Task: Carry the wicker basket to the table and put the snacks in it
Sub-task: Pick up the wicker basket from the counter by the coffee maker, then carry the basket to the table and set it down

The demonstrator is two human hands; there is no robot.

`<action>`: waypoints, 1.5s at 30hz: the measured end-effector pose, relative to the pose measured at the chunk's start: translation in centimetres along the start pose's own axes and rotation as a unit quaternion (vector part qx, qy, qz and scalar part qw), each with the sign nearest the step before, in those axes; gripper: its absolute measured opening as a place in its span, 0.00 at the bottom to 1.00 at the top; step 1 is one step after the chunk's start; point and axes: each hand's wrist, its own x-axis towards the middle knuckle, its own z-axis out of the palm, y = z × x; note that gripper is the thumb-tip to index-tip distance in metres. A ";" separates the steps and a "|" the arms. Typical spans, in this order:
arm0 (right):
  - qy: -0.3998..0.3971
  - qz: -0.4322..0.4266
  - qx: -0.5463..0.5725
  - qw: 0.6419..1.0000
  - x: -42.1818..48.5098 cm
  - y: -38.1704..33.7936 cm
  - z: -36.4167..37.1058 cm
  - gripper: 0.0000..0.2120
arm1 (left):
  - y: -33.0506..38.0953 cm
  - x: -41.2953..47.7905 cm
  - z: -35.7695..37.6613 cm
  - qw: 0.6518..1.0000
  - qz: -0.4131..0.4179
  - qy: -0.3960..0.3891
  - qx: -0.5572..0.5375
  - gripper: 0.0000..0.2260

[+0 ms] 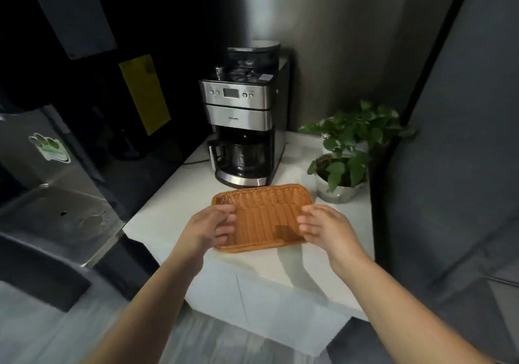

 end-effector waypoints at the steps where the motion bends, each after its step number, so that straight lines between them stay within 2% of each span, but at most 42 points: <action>1: 0.024 0.001 -0.016 1.000 2.5 0.2 0.9 0.08 | -0.3 2.8 -0.1 1.000 -0.010 -0.003 0.004 0.09; 3: 0.079 -0.005 -0.082 0.993 6.7 0.7 2.0 0.08 | -1.0 7.2 -0.1 0.999 -0.029 0.004 0.021 0.10; 6: 0.133 -0.025 -0.226 0.965 11.3 1.7 3.0 0.13 | -2.3 12.3 0.4 0.994 -0.058 0.050 0.076 0.17; 9: 0.132 -0.024 -0.351 0.927 15.1 2.5 3.6 0.15 | -3.5 15.7 0.9 0.985 -0.096 0.086 0.114 0.25; 12: 0.117 0.000 -0.428 0.896 18.2 4.0 3.7 0.19 | -5.1 17.6 1.2 0.975 -0.113 0.094 0.167 0.23; 17: 0.126 0.016 -0.491 0.862 20.6 5.7 3.0 0.23 | -5.5 18.1 1.5 0.965 -0.094 0.129 0.209 0.23; 24: 0.112 -0.026 -0.485 0.867 21.1 3.1 4.3 0.20 | -4.0 18.1 -0.6 0.963 -0.066 0.187 0.185 0.20; 31: 0.011 -0.166 -0.472 0.866 16.8 -4.4 10.6 0.24 | 0.5 12.3 -9.0 0.955 -0.016 0.268 0.123 0.18; 36: -0.126 -0.245 -0.423 0.863 11.4 -8.7 19.2 0.25 | 2.5 3.5 -18.1 0.929 -0.013 0.369 0.010 0.21; 41: -0.279 -0.301 -0.365 0.835 3.3 -9.4 30.2 0.20 | 2.8 -8.3 -27.0 0.865 0.001 0.498 -0.058 0.24; 45: -0.389 -0.337 -0.339 0.788 -5.4 -8.1 39.8 0.18 | 1.4 -18.0 -33.3 0.794 0.002 0.602 -0.083 0.28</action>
